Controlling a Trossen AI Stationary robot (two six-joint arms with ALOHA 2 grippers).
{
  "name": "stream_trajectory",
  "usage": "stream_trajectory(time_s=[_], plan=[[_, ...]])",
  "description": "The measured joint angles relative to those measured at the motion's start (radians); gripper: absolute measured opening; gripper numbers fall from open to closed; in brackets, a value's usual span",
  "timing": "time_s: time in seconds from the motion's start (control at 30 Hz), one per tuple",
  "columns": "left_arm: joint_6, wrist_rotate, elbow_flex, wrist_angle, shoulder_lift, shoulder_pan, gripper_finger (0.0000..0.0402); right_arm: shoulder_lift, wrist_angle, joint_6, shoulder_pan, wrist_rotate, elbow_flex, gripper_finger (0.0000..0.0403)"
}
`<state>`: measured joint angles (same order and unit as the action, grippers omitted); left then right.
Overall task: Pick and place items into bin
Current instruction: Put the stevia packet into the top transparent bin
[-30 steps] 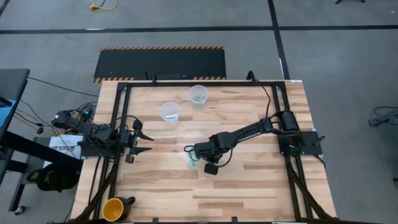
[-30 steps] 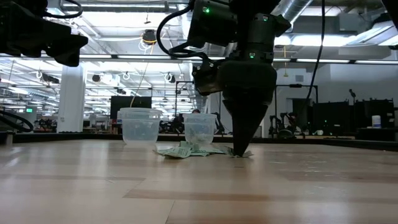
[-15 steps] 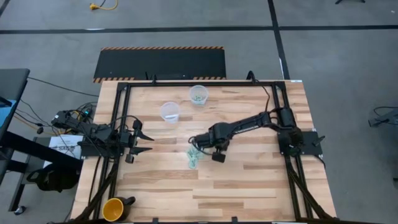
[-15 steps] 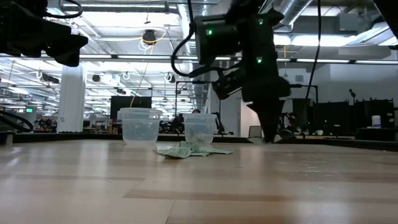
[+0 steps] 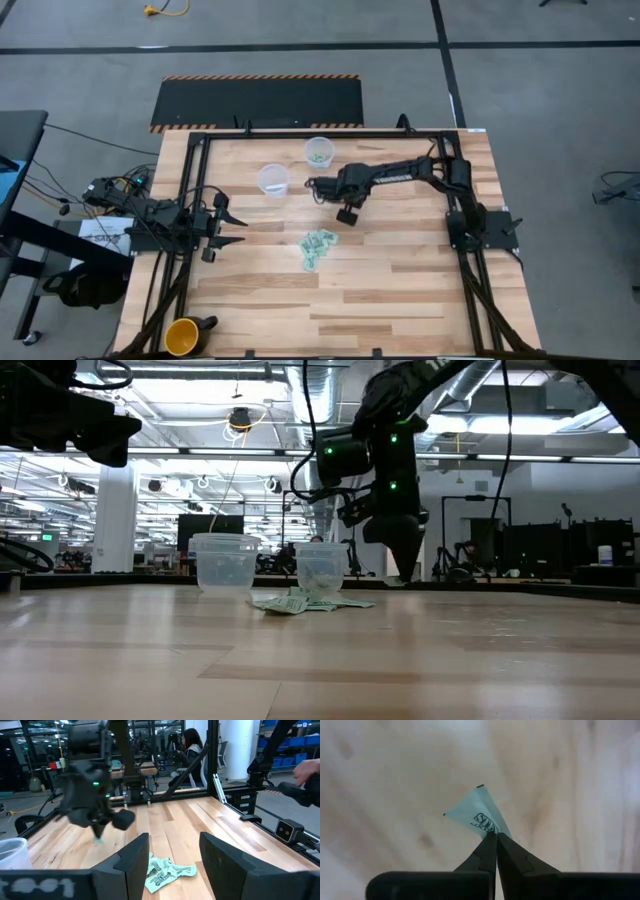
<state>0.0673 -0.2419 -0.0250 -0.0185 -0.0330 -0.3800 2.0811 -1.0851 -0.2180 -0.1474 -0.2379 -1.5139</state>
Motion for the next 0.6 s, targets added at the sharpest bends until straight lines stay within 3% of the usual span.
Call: stream_trajectory(time_s=[0.37,0.6], plan=[[0.0,0.0,0.0,0.0,0.0,0.0,0.0166,-0.001,0.099,0.115,-0.138,-0.001,-0.2,0.0],[0.0,0.0,0.0,0.0,0.0,0.0,0.0166,-0.003,0.26,0.217,-0.198,0.0,-0.342,0.0001]])
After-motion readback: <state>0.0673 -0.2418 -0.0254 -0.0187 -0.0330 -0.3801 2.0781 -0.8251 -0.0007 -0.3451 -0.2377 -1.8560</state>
